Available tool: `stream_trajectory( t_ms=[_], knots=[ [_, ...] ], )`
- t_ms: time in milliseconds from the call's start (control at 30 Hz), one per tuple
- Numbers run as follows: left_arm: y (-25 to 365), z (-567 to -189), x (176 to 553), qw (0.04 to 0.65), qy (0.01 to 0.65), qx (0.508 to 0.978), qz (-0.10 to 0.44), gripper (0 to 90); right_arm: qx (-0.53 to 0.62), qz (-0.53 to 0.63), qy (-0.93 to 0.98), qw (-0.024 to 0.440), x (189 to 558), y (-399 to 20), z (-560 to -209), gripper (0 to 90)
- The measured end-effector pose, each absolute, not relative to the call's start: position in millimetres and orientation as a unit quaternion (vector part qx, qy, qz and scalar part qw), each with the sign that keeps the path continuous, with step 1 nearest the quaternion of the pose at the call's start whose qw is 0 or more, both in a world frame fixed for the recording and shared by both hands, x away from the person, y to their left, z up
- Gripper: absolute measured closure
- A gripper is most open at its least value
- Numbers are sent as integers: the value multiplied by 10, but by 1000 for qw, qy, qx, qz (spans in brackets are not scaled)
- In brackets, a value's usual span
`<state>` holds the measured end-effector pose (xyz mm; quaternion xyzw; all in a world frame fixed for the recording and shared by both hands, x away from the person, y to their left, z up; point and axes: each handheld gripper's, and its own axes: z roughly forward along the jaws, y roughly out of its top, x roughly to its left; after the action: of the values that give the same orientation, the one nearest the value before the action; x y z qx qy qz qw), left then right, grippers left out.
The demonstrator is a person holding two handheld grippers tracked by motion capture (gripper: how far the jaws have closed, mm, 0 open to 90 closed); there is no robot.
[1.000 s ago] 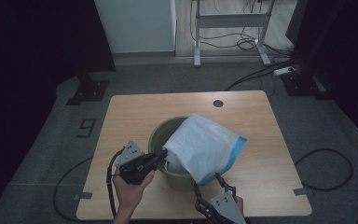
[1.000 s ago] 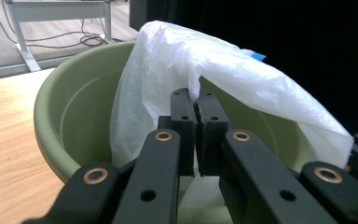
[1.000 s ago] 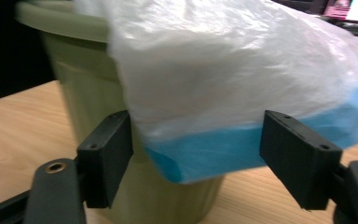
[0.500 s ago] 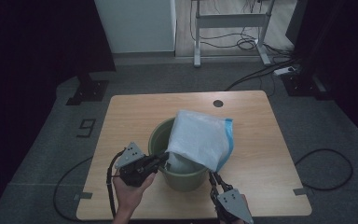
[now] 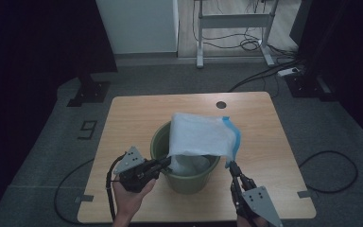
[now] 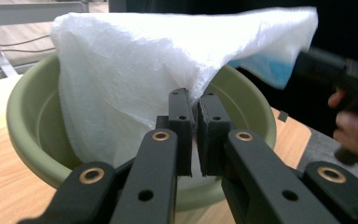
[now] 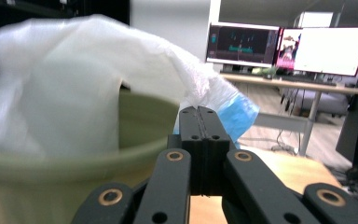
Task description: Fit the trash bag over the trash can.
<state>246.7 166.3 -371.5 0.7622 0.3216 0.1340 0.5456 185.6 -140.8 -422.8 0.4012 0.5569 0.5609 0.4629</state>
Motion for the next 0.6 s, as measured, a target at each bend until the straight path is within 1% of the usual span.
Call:
stream_trajectory(
  t_ms=[300, 467, 500, 600],
  knots=[
    [1667, -3792, 2448, 539, 312, 774, 117, 840, 375, 597, 539, 462, 1911, -1406, -3901, 890],
    [1661, -3819, 2424, 533, 297, 785, 105, 816, 357, 610, 544, 451, 1930, -1355, -3806, 890],
    [1661, -3819, 2424, 533, 297, 785, 105, 796, 355, 611, 546, 450, 1929, -1344, -3808, 890],
    [1702, -3801, 2373, 546, 292, 777, 115, 634, 353, 609, 552, 447, 1929, -1336, -3852, 890]
  ],
)
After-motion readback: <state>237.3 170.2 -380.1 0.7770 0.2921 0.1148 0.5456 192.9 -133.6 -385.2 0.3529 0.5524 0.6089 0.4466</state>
